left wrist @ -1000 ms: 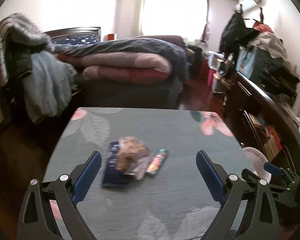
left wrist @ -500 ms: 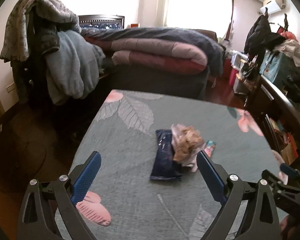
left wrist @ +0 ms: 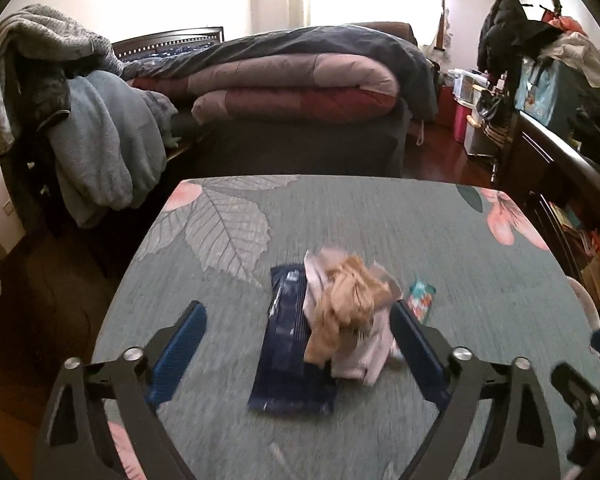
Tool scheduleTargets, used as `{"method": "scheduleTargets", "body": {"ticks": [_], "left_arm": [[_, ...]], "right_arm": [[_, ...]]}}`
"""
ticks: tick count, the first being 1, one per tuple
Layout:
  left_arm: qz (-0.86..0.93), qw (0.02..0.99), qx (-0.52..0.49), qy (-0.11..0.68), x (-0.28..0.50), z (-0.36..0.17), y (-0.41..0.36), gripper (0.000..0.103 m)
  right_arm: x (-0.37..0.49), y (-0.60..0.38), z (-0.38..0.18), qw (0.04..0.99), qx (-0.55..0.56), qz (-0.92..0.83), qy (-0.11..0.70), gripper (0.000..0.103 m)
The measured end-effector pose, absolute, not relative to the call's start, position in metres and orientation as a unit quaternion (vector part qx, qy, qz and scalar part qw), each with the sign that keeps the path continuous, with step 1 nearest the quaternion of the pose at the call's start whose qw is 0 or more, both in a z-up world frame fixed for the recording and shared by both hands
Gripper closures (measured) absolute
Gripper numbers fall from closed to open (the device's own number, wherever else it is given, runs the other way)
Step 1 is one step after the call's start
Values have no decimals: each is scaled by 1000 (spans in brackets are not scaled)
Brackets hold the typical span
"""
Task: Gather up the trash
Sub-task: 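Grasp the crumpled tan tissue with the left tool, then grasp the crumpled white paper with the right tool while the left tool holds the tissue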
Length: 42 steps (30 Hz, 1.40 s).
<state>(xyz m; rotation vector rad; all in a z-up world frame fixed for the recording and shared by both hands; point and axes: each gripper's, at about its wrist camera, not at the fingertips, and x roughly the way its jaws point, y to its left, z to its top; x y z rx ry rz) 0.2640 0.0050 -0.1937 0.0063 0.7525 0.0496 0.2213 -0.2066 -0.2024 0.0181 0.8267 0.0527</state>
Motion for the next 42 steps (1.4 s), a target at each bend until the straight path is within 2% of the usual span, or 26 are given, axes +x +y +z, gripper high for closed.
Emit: {"method": "scheduleTargets", "body": {"ticks": [1, 2, 5, 6, 7, 8, 20, 27, 37, 38, 42], "left_arm": [[27, 929, 1, 370, 269, -196, 5, 26], [28, 927, -3, 374, 273, -198, 6, 39], [32, 923, -13, 383, 281, -203, 9, 64], [32, 923, -15, 383, 281, -204, 10, 77], [30, 923, -18, 382, 280, -205, 11, 83], [27, 924, -25, 380, 278, -204, 13, 85], [40, 940, -99, 324, 228, -166, 69, 86], [52, 937, -118, 324, 214, -167, 98, 86], [61, 935, -133, 323, 208, -173, 121, 86], [62, 935, -134, 323, 207, -174, 122, 86], [65, 933, -139, 327, 206, -176, 127, 86]], "right_arm": [[221, -209, -202, 916, 11, 25, 401, 16], [221, -211, -202, 916, 12, 23, 401, 16], [222, -214, -200, 916, 16, 22, 399, 16], [223, -214, -199, 917, 16, 23, 399, 16], [223, -213, -198, 917, 16, 24, 399, 16], [224, -210, -198, 917, 14, 26, 398, 16], [256, -116, -197, 908, -32, 113, 402, 16], [286, -65, -207, 899, -49, 140, 412, 16], [313, -41, -229, 883, -47, 145, 444, 18], [313, -40, -230, 882, -46, 147, 444, 19], [317, -35, -235, 877, -43, 152, 454, 42]]}}
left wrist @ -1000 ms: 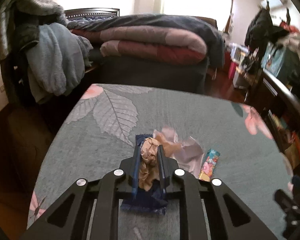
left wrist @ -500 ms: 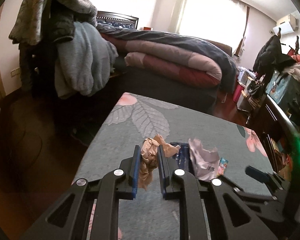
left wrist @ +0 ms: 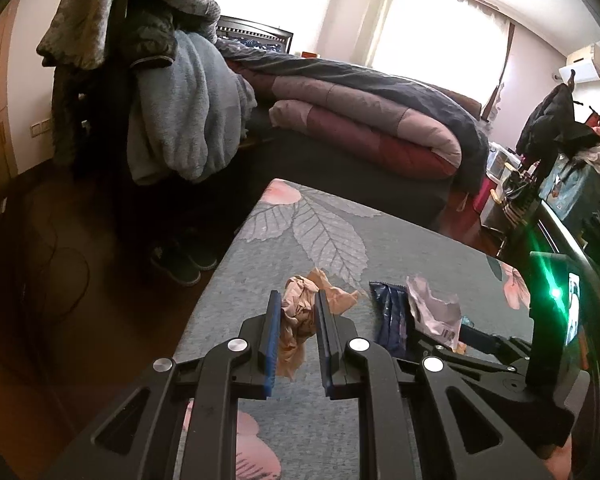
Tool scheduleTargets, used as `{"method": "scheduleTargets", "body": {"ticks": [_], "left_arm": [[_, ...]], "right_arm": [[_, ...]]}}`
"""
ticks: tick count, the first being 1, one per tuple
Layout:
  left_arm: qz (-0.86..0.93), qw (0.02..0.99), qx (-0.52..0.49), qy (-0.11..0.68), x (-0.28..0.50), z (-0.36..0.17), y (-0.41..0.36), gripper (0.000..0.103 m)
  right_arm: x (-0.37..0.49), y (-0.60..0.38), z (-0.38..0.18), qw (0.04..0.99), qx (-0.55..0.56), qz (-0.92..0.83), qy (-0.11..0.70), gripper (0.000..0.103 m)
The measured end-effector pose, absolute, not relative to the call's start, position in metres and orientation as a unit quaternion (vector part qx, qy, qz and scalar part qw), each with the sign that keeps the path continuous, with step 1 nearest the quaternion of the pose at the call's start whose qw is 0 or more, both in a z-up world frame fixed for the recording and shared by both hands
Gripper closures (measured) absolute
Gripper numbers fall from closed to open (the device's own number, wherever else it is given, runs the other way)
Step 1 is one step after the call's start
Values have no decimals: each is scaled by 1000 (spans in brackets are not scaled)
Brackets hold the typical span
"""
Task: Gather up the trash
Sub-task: 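Grasp the crumpled white paper with the right tool while the left tool holds the tissue, then carry the tan tissue and white paper over the pink wastebasket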
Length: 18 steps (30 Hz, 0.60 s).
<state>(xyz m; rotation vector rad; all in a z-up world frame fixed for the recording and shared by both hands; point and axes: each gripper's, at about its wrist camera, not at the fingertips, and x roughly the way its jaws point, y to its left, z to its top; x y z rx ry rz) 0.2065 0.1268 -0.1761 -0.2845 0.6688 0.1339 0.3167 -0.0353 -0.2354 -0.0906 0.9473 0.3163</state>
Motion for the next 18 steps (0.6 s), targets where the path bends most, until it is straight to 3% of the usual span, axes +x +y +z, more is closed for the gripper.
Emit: {"method": "scheduleTargets", "body": {"ticks": [4, 18], "left_arm": [[67, 932, -139, 328, 204, -175, 128, 86], [38, 942, -115, 312, 193, -149, 90, 86]], "right_arm": [[313, -37, -230, 882, -46, 155, 442, 54], [268, -107, -198, 894, 21, 161, 417, 54]]}}
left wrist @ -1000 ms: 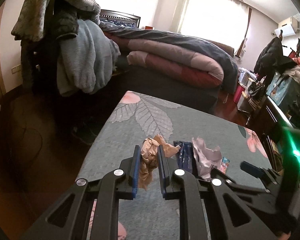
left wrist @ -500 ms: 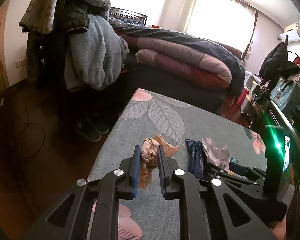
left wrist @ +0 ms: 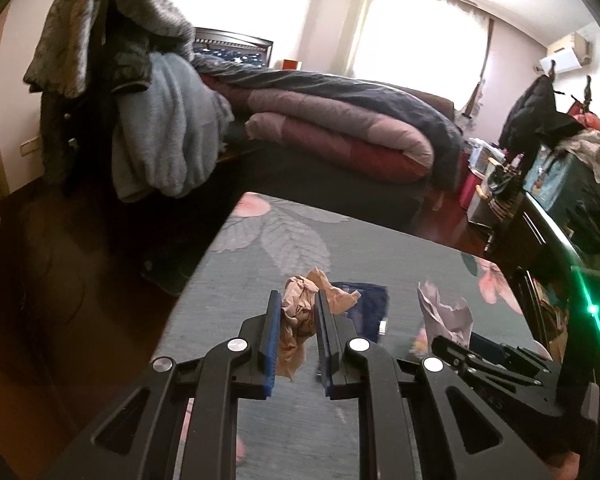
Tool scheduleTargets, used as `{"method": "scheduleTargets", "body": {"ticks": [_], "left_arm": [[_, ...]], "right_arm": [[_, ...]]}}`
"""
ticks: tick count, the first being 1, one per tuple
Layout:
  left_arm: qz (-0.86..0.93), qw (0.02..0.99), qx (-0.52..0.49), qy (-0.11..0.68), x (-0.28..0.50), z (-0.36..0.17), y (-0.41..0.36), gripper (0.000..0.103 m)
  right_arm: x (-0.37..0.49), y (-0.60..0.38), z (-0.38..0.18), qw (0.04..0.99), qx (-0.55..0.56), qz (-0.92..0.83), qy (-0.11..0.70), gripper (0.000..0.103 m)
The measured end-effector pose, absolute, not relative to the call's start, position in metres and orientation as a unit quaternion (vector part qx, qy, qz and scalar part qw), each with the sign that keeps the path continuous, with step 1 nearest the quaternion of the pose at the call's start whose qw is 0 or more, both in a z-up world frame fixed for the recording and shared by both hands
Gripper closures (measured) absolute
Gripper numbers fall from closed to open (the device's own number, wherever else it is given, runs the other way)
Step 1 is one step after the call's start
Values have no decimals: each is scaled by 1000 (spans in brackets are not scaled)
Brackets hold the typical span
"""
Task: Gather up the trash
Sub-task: 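Carry the tan tissue and white paper over the pink wastebasket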
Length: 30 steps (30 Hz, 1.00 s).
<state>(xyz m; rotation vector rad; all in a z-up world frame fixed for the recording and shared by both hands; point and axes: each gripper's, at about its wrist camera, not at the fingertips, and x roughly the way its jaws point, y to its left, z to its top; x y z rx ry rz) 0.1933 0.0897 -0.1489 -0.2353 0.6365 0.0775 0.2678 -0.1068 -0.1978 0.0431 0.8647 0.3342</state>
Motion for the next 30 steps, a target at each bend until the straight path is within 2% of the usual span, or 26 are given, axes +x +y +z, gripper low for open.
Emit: {"method": "scheduleTargets", "body": {"ticks": [30], "left_arm": [[-145, 934, -21, 326, 210, -133, -139, 86]], "right_arm": [[190, -321, -204, 912, 136, 38, 385, 54]]}}
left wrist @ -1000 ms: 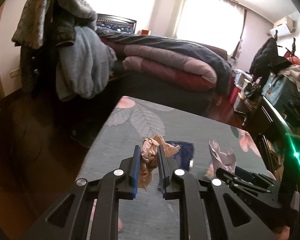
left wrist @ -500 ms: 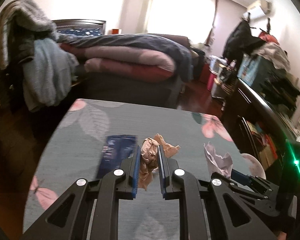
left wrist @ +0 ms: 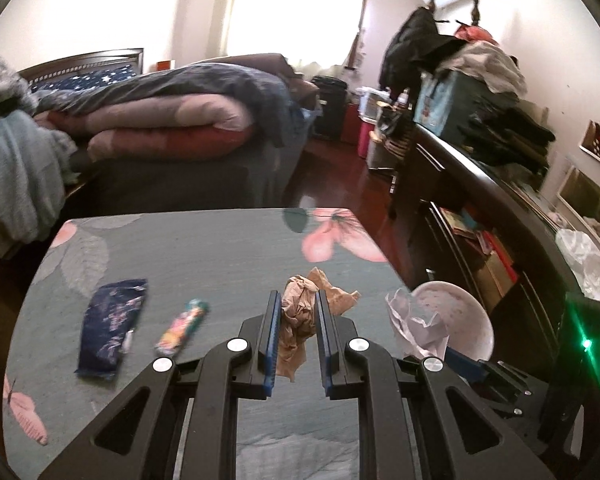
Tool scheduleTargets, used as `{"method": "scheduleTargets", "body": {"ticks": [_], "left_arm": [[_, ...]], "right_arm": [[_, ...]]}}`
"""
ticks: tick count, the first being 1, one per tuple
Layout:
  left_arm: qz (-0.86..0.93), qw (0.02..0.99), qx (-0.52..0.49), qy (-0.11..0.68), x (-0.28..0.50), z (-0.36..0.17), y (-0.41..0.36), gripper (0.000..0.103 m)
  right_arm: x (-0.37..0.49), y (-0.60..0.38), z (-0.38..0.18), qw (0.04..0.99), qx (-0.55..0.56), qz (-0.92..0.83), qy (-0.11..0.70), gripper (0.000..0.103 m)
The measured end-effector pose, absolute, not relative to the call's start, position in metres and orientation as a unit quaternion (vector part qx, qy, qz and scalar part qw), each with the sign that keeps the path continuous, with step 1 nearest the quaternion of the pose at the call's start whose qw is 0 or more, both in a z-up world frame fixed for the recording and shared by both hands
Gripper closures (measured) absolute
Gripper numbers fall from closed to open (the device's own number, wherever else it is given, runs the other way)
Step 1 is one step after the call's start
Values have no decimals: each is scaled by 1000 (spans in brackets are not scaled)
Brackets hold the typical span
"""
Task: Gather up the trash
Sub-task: 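Carry the tan tissue and white paper over the pink wastebasket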
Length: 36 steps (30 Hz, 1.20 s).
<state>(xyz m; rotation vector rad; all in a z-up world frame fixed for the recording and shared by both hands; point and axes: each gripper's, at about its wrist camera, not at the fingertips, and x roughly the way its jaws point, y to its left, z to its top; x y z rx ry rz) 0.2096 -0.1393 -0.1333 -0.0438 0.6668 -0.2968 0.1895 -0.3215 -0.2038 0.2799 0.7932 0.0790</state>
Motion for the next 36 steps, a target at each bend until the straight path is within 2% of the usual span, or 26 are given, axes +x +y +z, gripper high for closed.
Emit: {"method": "scheduleTargets", "body": {"ticks": [18, 36], "left_arm": [[-235, 916, 43, 324, 217, -135, -257, 86], [-286, 887, 107, 346, 253, -173, -365, 86]], "right_arm": [[157, -429, -212, 911, 196, -49, 359, 54], [166, -515, -258, 893, 229, -130, 365, 53]]}}
